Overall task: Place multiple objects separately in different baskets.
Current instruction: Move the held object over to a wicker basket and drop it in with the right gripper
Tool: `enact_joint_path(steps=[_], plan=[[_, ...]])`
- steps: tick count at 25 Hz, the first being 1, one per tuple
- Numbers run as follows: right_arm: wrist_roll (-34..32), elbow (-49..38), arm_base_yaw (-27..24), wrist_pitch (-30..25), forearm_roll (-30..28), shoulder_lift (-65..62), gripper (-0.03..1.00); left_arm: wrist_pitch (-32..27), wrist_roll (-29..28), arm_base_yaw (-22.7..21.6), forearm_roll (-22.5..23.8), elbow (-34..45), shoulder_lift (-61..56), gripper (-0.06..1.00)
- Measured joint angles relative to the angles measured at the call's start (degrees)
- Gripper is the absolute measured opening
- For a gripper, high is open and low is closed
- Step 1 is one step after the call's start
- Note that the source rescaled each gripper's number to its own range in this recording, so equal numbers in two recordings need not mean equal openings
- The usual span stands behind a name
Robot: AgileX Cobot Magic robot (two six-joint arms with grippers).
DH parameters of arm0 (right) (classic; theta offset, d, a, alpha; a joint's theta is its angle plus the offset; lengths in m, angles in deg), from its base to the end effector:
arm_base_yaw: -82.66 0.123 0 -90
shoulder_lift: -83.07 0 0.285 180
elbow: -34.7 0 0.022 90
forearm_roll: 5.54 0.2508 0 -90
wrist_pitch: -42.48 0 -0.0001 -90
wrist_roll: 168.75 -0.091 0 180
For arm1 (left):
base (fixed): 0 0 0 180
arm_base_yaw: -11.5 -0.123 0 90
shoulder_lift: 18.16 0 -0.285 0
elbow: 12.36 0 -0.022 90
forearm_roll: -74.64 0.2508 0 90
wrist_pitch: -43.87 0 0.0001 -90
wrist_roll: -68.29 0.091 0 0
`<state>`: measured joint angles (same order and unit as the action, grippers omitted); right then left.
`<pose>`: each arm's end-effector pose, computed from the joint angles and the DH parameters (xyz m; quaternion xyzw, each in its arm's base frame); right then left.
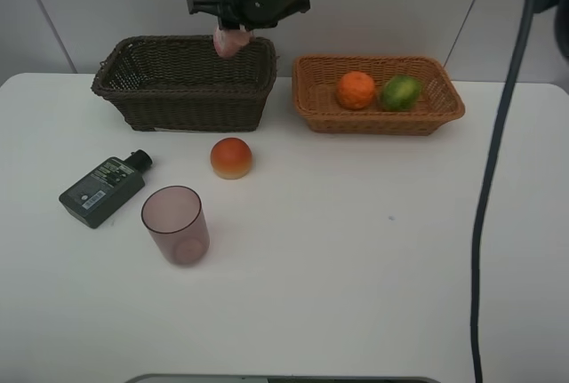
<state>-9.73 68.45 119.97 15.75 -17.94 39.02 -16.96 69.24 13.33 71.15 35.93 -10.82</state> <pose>0.4233 0.3115 0.2333 -0.1928 0.8786 0.1341 0.4159 -0.0069 -0.0046 0.2786 0.0220 0.8495 -0.0345 0.5260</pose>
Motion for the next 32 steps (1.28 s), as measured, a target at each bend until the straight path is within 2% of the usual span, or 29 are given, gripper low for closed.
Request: enact_joint_path(steps=[6, 11, 26, 29, 32], plan=[[0.0, 0.0, -1.0, 6.2, -0.1, 3.8, 0.01, 0.0, 0.0, 0.0, 0.0, 0.0, 0.0, 0.99], [0.0, 0.0, -1.0, 9.3, -0.1, 5.9, 0.01, 0.0, 0.0, 0.0, 0.0, 0.0, 0.0, 0.99], [0.0, -0.1, -1.0, 9.5, -0.1, 8.0, 0.02, 0.0, 0.0, 0.0, 0.0, 0.0, 0.0, 0.99], [0.0, -0.1, -1.0, 9.5, -0.1, 8.0, 0.12, 0.0, 0.0, 0.0, 0.0, 0.0, 0.0, 0.99], [0.0, -0.1, -1.0, 9.5, -0.1, 8.0, 0.36, 0.0, 0.0, 0.0, 0.0, 0.0, 0.0, 0.99]])
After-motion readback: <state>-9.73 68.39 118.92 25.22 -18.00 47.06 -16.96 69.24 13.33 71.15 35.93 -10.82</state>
